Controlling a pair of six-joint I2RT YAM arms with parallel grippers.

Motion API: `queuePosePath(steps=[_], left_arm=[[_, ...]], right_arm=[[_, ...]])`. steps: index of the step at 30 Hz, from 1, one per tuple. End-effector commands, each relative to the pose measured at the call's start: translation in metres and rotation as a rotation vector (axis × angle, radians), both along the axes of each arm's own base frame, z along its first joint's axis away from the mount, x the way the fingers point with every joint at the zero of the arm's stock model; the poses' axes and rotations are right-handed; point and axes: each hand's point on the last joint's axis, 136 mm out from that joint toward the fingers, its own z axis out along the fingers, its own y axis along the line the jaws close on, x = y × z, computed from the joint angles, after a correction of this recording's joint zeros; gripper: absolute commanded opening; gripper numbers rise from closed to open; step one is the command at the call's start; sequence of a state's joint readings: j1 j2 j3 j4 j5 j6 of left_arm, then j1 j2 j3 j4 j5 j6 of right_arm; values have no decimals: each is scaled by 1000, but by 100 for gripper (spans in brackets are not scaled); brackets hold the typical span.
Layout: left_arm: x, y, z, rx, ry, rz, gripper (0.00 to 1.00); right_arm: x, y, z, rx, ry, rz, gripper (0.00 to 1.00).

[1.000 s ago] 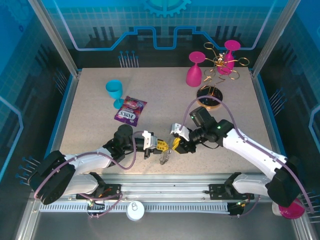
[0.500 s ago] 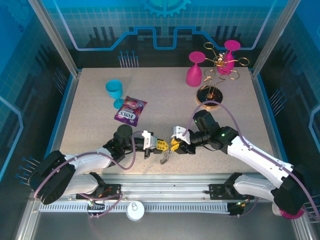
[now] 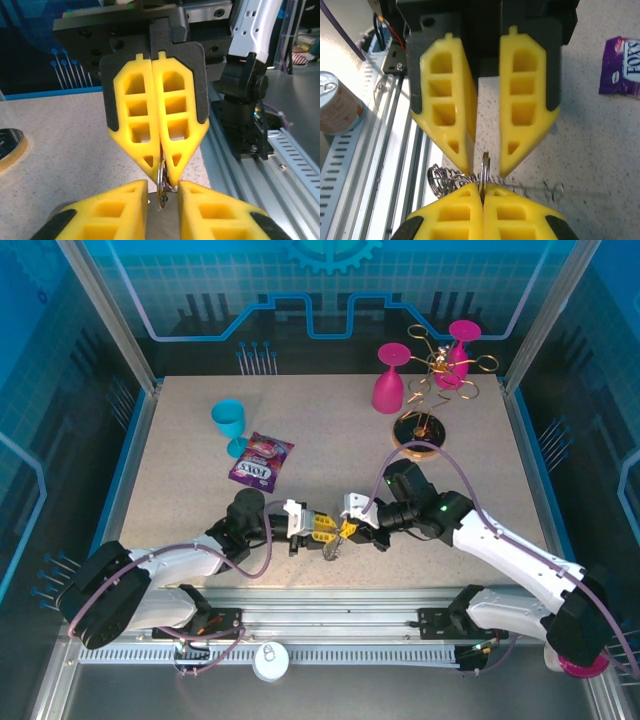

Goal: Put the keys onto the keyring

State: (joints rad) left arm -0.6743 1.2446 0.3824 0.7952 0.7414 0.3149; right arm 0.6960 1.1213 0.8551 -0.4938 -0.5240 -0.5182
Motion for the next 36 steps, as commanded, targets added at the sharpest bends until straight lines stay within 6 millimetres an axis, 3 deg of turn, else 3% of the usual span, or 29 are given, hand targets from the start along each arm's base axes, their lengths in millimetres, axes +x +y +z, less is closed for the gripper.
queuePosePath(steps=[1,5,18,21,25,27,29,31,36], left_arm=[[9,-2,2,38,-21,35,28],[15,0,-3,81,-27,61,27],[4,-3,3,47,-6,1,21],[3,-3,4,42,-5,-3,15],[2,-3,5,34,-13,-6,0],[1,-2,5,31,-16,-10,0],[0,-2,7,24,-22,-13,0],[-1,-2,8,14,-27,-15,0],[-4,-1,15,-31,-44,-25,0]], right_arm=[[0,-7,3,-110,-40,25,0],[-5,-15,-8,-249,-44,65,0],[2,7,-7,-318,-84,110,0],[2,14,-4,-307,-86,114,0],[4,16,-2,-302,-85,100,0],[8,13,3,-277,-84,61,0],[12,7,12,-210,-63,5,16],[14,0,17,-139,-22,-39,25],[11,-13,16,-60,30,-83,29]])
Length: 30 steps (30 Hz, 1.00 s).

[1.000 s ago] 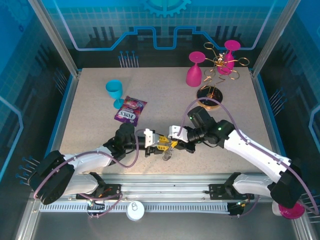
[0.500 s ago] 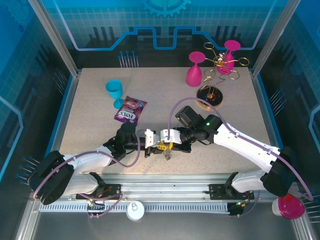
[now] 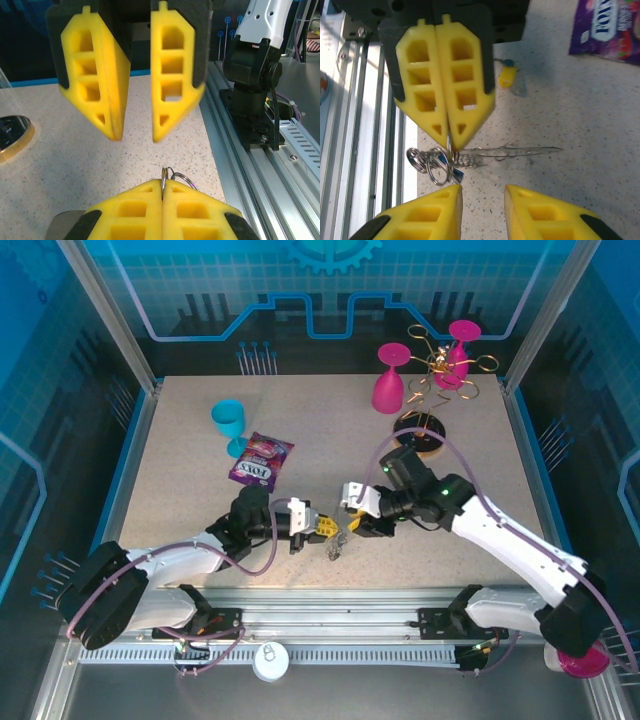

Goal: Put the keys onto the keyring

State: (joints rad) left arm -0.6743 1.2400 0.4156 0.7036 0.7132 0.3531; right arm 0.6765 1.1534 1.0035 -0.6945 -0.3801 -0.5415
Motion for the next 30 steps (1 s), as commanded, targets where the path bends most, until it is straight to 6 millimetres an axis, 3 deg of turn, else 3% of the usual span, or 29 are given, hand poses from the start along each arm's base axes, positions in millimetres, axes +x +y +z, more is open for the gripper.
queuePosePath(steps=[1,12,20,30], left_arm=[[-11,0,19,-75,-44,-53,0],[-12,0,24,-105,-37,-55,0],[-12,0,26,-116,-44,-52,0],[-13,0,32,-150,-36,-58,0]], right_arm=[[-9,6,3,86,56,13,29],[-21,15,1,133,134,62,25],[-24,14,-2,122,152,70,0],[-25,22,-15,138,231,58,0]])
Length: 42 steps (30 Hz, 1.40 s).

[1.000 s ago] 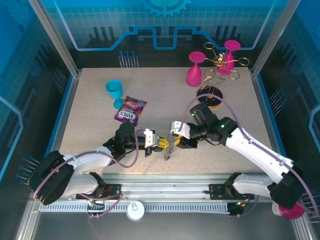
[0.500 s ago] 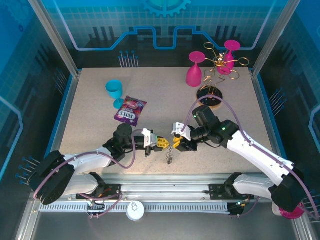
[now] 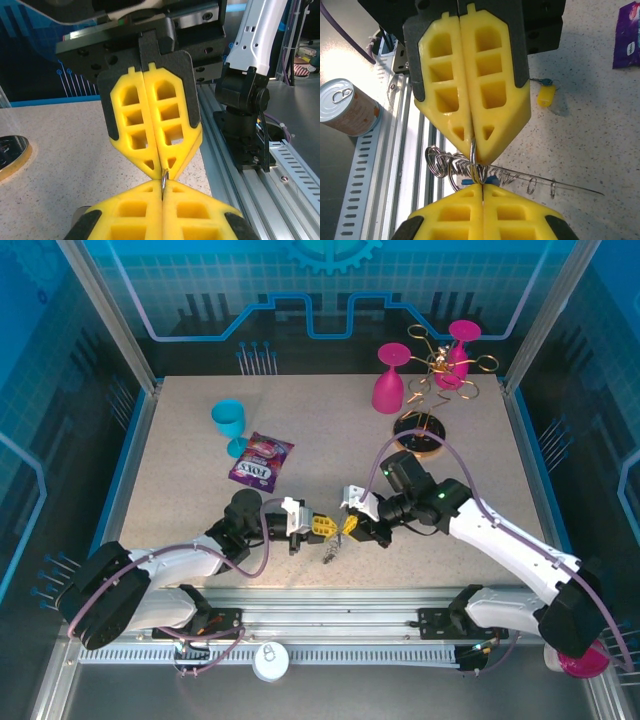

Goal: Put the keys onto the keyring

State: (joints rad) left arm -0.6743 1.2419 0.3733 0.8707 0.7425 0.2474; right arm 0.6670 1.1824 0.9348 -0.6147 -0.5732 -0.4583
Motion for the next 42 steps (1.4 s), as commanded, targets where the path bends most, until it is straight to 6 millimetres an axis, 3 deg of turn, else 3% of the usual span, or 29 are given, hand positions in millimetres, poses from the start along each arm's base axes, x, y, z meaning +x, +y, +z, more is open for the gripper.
queuePosePath(steps=[1,4,7,10,14,22,27,28,30,32,37,42], left_arm=[[-6,-1,17,-61,-47,-36,0],[-5,-1,16,-58,-47,-32,0],[-4,-1,15,-56,-45,-30,0],[-4,-2,13,-53,-39,-32,0],[-4,-2,14,-54,-37,-32,0],[-4,-2,13,-55,-34,-32,0],[-2,-2,14,-56,-33,-22,0],[0,-2,13,-53,-30,-10,0],[7,-2,10,-39,-28,28,19],[12,-3,2,7,-25,48,24],[19,-6,-22,156,-11,86,25],[21,-7,-26,180,-2,101,22]], right_arm=[[-5,7,-6,28,63,6,3],[-3,9,-1,49,49,-9,17],[2,5,5,64,8,-36,23],[6,4,18,98,-43,-51,26],[3,3,13,103,-39,-42,26],[4,11,13,125,-18,-22,20],[4,12,11,114,-19,-14,0],[6,11,17,111,-35,-14,0],[6,8,18,76,-55,-10,0],[5,2,15,12,-72,7,0],[-3,-9,5,-157,-90,88,0],[-6,-10,-2,-287,-113,164,0]])
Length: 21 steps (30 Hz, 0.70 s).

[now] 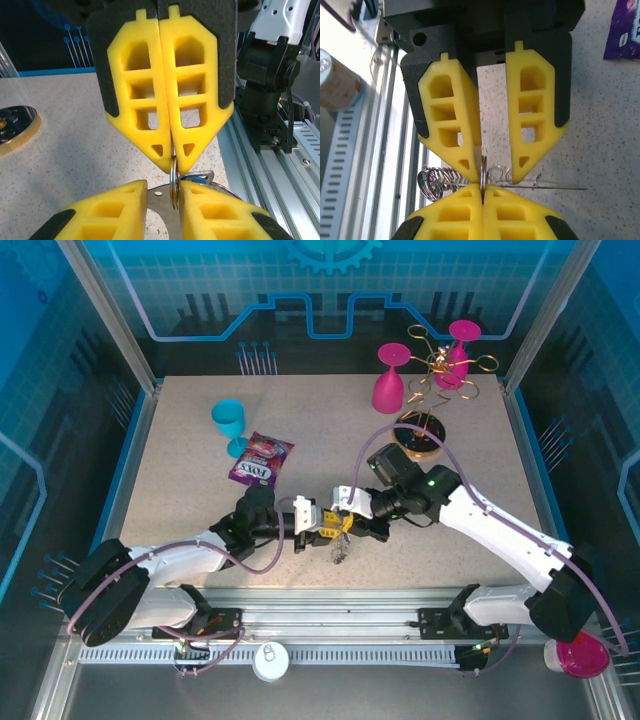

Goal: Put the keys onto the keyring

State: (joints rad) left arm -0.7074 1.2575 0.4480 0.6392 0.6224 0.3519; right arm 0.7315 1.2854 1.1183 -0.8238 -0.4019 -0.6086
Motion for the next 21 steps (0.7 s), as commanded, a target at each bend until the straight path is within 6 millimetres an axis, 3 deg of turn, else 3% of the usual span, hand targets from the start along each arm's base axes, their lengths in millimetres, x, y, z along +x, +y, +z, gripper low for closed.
queuePosePath(steps=[1,11,18,21], left_arm=[[5,1,-3,39,-19,23,22],[-9,1,19,-83,-29,-38,19],[-13,4,31,-148,-39,-65,2],[-14,5,32,-158,-42,-69,0]], right_arm=[[-12,-9,-5,-126,-16,88,0],[-11,3,-12,-193,-39,131,0],[-14,5,-10,-165,-19,113,0],[-10,7,-4,-110,-7,66,0]])
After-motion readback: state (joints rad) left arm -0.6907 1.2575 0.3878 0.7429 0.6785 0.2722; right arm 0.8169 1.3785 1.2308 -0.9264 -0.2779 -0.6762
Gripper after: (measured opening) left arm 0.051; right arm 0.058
